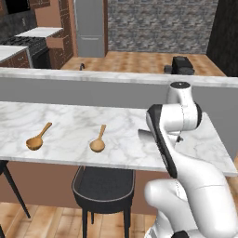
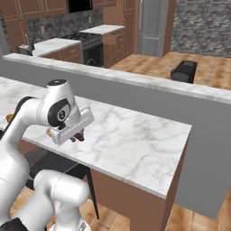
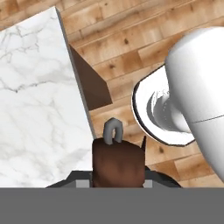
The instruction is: Pick up the metallic utensils from the counter and place them in the open drawer. Make sure not to pick up any wooden utensils.
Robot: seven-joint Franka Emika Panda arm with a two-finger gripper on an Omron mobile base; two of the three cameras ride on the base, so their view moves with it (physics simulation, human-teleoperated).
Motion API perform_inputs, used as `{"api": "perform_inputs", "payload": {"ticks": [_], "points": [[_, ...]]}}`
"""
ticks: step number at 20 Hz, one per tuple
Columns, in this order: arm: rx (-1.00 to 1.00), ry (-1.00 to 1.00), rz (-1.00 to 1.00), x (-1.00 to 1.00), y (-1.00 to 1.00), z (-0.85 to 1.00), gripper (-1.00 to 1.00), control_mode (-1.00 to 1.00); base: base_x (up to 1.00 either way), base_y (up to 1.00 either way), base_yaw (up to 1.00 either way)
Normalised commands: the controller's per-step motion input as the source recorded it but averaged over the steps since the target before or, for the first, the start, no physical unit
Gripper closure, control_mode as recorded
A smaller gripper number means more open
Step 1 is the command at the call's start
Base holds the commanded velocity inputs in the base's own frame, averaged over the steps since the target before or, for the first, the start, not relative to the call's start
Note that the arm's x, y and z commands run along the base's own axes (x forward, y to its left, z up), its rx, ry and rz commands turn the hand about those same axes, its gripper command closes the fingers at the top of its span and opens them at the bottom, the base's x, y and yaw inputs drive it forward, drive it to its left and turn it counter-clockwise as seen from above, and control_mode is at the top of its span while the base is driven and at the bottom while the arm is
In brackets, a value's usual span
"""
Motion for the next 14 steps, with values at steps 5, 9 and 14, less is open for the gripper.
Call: {"api": "perform_inputs", "payload": {"ticks": [5, 9, 14], "points": [[0.0, 0.04, 0.0, 0.0, -0.02, -0.23, 1.0, -1.0, 0.0, 0.0, 0.0], [0.1, 0.0, 0.0, -0.02, -0.04, -0.01, 1.0, -1.0, 0.0, 0.0, 0.0], [0.0, 0.0, 0.0, 0.0, 0.0, 0.0, 1.0, -1.0, 0.0, 0.0, 0.0]]}}
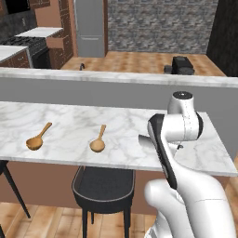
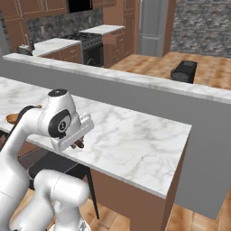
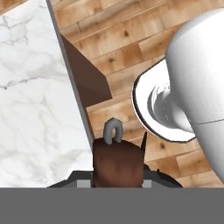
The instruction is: Pick up the metallic utensils from the counter and place them in the open drawer. Make sure not to pick up any wooden utensils.
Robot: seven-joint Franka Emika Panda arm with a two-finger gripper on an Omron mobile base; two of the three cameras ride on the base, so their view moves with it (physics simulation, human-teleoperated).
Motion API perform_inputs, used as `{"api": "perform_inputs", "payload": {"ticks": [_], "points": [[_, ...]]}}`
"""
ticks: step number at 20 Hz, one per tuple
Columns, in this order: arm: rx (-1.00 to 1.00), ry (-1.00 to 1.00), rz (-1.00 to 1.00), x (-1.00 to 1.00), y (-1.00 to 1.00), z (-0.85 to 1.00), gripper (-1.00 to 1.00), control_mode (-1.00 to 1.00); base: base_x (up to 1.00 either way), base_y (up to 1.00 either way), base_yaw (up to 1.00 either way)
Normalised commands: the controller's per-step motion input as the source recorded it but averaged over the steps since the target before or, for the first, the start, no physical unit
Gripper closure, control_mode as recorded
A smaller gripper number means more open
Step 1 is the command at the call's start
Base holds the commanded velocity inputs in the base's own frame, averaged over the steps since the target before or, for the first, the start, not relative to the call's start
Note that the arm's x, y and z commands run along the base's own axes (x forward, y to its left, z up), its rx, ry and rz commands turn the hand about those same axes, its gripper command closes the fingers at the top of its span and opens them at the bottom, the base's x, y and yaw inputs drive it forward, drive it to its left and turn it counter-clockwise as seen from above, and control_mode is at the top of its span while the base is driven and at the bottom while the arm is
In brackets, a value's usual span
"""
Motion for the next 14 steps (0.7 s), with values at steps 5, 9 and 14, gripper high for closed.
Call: {"api": "perform_inputs", "payload": {"ticks": [5, 9, 14], "points": [[0.0, 0.0, 0.0, -0.15, 0.0, -0.01, 1.0, -1.0, 0.0, 0.0, 0.0], [0.0, 0.0, -0.04, -0.26, -0.03, 0.0, 1.0, -1.0, 0.0, 0.0, 0.0], [0.0, 0.0, 0.0, 0.0, 0.0, 0.0, 1.0, 1.0, -0.51, -0.21, -0.11]]}}
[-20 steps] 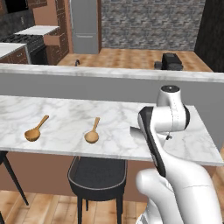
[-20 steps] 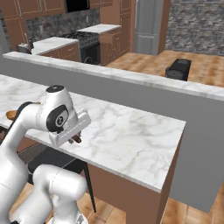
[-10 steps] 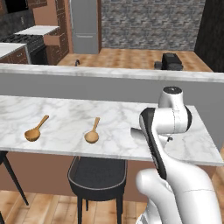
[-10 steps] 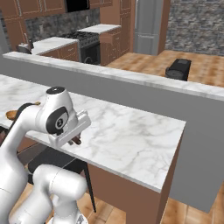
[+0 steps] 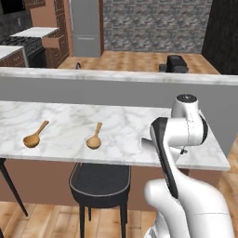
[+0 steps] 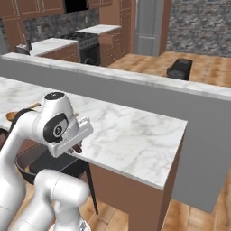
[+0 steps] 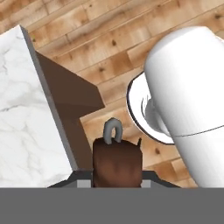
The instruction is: Pick up the metallic utensils from the counter and place them in the open drawer. Make sure not to pick up any wooden utensils.
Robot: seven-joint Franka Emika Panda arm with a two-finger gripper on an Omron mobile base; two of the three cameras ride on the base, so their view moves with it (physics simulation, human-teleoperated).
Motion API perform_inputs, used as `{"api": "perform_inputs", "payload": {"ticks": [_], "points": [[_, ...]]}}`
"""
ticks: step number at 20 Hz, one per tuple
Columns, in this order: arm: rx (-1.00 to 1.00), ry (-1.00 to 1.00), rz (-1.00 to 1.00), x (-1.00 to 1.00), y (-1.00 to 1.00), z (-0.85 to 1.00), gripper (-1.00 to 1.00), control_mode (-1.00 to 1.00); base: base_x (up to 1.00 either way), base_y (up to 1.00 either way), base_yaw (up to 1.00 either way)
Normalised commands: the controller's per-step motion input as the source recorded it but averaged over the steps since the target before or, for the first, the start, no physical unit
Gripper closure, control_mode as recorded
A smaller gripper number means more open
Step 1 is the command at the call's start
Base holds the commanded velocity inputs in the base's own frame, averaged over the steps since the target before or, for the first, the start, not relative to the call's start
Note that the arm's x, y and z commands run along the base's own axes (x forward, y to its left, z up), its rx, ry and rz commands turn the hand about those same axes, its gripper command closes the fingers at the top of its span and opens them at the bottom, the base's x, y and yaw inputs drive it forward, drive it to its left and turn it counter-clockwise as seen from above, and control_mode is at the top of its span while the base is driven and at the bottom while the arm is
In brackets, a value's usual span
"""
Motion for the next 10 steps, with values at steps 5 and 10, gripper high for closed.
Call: {"api": "perform_inputs", "payload": {"ticks": [5, 10], "points": [[0.0, 0.0, 0.0, 0.0, 0.0, 0.0, 1.0, 1.0, -0.58, -0.54, -0.13], [0.0, 0.0, 0.0, 0.0, 0.0, 0.0, 1.0, 1.0, -0.24, -0.87, -0.16]]}}
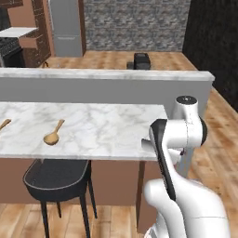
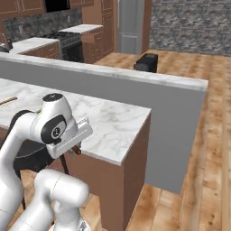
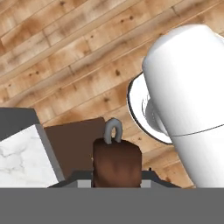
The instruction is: Pick up the metallic utensils from the counter and place them in the open drawer. Make sure not to pick up any wooden utensils.
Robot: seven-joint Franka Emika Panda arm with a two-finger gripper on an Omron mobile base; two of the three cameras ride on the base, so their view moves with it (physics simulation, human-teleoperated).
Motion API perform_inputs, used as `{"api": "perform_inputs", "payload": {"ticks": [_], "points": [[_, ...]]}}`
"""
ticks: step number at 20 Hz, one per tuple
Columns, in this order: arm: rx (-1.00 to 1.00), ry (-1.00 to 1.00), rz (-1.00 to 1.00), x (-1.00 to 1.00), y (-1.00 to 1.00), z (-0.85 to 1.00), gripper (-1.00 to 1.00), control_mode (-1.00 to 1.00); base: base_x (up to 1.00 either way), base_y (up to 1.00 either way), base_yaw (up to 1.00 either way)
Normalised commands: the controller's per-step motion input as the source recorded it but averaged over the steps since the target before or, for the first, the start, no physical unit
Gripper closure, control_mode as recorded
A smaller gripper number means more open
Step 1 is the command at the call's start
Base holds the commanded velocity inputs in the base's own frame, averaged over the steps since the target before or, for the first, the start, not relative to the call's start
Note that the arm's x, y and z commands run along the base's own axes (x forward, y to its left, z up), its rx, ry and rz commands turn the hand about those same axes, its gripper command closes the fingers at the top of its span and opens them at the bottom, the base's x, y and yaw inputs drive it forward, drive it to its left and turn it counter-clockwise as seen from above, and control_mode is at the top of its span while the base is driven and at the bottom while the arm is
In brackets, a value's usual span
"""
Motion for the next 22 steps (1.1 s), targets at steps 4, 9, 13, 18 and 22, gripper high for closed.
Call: {"api": "perform_inputs", "payload": {"ticks": [4, 9, 13, 18, 22], "points": [[0.0, 0.0, 0.0, 0.0, 0.0, 0.0, 1.0, 1.0, -0.09, -1.0, -0.12], [0.0, 0.0, 0.0, 0.0, 0.0, 0.0, 1.0, 1.0, 0.0, -1.0, -0.07], [0.0, 0.0, 0.0, 0.0, 0.0, 0.0, 1.0, 1.0, 0.03, -1.0, -0.03], [0.0, 0.0, 0.0, 0.0, 0.0, 0.0, 1.0, 1.0, 0.27, -1.0, 0.0], [0.0, 0.0, 0.0, 0.0, 0.0, 0.0, 1.0, 1.0, 0.56, -1.0, 0.0]]}}
